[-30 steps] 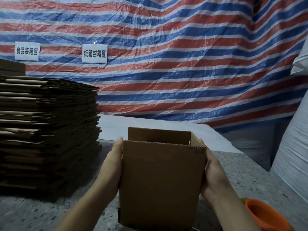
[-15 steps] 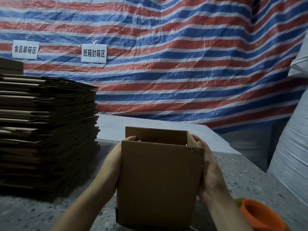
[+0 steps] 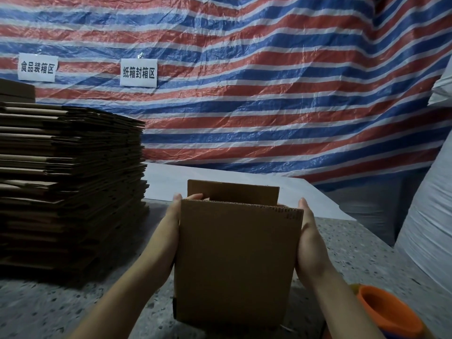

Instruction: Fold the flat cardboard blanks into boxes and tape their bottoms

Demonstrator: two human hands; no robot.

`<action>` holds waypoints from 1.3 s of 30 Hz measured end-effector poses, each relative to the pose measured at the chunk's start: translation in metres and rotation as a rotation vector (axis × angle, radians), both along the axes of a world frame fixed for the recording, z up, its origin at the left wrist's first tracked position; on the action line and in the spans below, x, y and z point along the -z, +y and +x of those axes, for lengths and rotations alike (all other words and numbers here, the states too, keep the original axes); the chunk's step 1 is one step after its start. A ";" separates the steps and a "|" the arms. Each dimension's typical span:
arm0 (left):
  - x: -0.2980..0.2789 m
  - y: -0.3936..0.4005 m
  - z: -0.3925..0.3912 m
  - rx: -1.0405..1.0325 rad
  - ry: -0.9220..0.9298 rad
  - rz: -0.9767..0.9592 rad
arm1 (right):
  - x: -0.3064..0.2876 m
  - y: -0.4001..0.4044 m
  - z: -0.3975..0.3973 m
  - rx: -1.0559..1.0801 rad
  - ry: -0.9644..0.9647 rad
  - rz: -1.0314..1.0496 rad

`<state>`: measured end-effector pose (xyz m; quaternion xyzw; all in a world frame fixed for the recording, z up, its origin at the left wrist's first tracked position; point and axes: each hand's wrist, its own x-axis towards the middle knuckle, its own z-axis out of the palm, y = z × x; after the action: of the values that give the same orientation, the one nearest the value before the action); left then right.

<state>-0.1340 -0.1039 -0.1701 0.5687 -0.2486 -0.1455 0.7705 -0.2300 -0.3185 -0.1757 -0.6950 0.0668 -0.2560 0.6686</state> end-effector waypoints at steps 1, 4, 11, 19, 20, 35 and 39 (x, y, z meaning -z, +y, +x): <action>-0.001 0.003 0.001 0.025 -0.050 0.014 | 0.000 -0.001 -0.001 -0.004 0.003 -0.049; -0.005 0.015 0.001 0.150 -0.178 0.090 | 0.001 -0.004 -0.006 -0.075 0.019 -0.152; -0.015 0.009 0.014 0.046 -0.196 0.199 | 0.003 -0.019 -0.020 -0.125 0.124 -0.268; -0.005 0.003 0.015 -0.055 -0.190 0.130 | -0.015 -0.001 -0.014 -0.103 0.091 -0.188; -0.002 0.004 0.015 -0.082 -0.196 0.111 | -0.016 0.000 -0.012 -0.077 0.082 -0.183; -0.011 0.004 0.022 -0.052 -0.121 0.051 | -0.019 -0.008 -0.003 -0.122 0.060 0.095; -0.013 0.006 0.021 -0.020 -0.233 0.069 | -0.020 -0.008 -0.003 -0.196 0.037 0.133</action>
<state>-0.1128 -0.0981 -0.1567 0.6105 -0.3256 -0.0792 0.7177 -0.2331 -0.3270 -0.1552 -0.6570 0.0275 -0.1715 0.7336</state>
